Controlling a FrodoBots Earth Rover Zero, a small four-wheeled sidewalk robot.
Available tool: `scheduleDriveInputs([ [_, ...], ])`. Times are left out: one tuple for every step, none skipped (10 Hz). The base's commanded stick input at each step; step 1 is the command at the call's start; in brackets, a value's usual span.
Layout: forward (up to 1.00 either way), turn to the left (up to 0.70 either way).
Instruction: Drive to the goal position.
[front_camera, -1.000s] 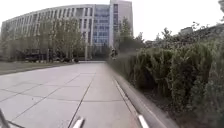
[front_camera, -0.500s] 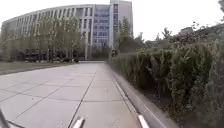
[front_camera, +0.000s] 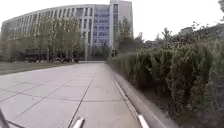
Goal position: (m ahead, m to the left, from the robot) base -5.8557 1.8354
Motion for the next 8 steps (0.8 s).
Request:
scheduleDriveInputs([
  [0.04,0.0],
  [0.04,0.0],
  [0.04,0.0],
  [0.04,0.0],
  [0.04,0.0],
  [0.04,0.0],
  [0.04,0.0],
  [0.04,0.0],
])
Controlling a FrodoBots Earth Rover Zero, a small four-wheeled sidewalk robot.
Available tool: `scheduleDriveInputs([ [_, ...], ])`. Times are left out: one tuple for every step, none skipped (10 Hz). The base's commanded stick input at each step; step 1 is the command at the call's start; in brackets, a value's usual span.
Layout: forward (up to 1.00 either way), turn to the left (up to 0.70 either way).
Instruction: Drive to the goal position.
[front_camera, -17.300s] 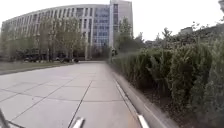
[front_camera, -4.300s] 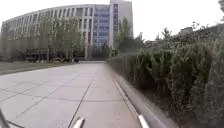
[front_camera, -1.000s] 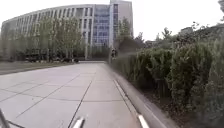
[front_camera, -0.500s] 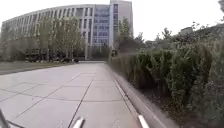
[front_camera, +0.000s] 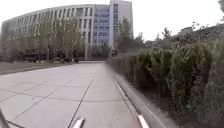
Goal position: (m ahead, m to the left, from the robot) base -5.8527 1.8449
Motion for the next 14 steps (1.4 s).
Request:
scheduleDriveInputs([
  [0.04,0.0],
  [0.04,0.0],
  [0.04,0.0],
  [0.04,0.0],
  [0.04,0.0],
  [0.04,0.0],
  [0.04,0.0],
  [0.04,0.0],
  [0.04,0.0],
  [0.04,0.0],
  [0.04,0.0],
  [0.04,0.0],
  [0.04,0.0],
  [0.04,0.0],
])
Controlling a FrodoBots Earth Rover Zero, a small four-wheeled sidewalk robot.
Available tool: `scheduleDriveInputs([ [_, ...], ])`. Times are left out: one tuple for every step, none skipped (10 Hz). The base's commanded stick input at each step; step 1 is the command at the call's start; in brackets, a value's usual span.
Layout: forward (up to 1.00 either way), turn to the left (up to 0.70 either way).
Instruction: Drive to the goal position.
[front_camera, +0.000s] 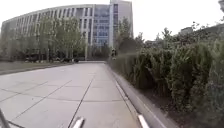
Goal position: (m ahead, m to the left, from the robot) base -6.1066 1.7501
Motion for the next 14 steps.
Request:
scheduleDriveInputs([
  [0.02,0.0],
  [0.0,0.0],
  [0.04,0.0],
  [0.04,0.0],
  [0.04,0.0],
  [0.04,0.0],
  [0.04,0.0],
  [0.04,0.0],
  [0.04,0.0],
  [0.04,0.0],
  [0.04,0.0],
  [0.04,0.0],
  [0.04,0.0],
  [0.04,0.0],
])
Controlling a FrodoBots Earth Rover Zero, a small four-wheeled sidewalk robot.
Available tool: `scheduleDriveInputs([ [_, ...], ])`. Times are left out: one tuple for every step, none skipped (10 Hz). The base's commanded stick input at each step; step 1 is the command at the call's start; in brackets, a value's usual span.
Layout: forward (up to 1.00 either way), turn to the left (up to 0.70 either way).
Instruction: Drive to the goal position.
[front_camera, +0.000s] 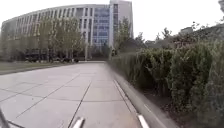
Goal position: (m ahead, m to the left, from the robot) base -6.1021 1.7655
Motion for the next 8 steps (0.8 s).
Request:
scheduleDriveInputs([
  [0.04,0.0],
  [0.04,0.0],
  [0.04,0.0],
  [0.04,0.0],
  [0.04,0.0],
  [0.04,0.0],
  [0.02,0.0],
  [0.0,0.0],
])
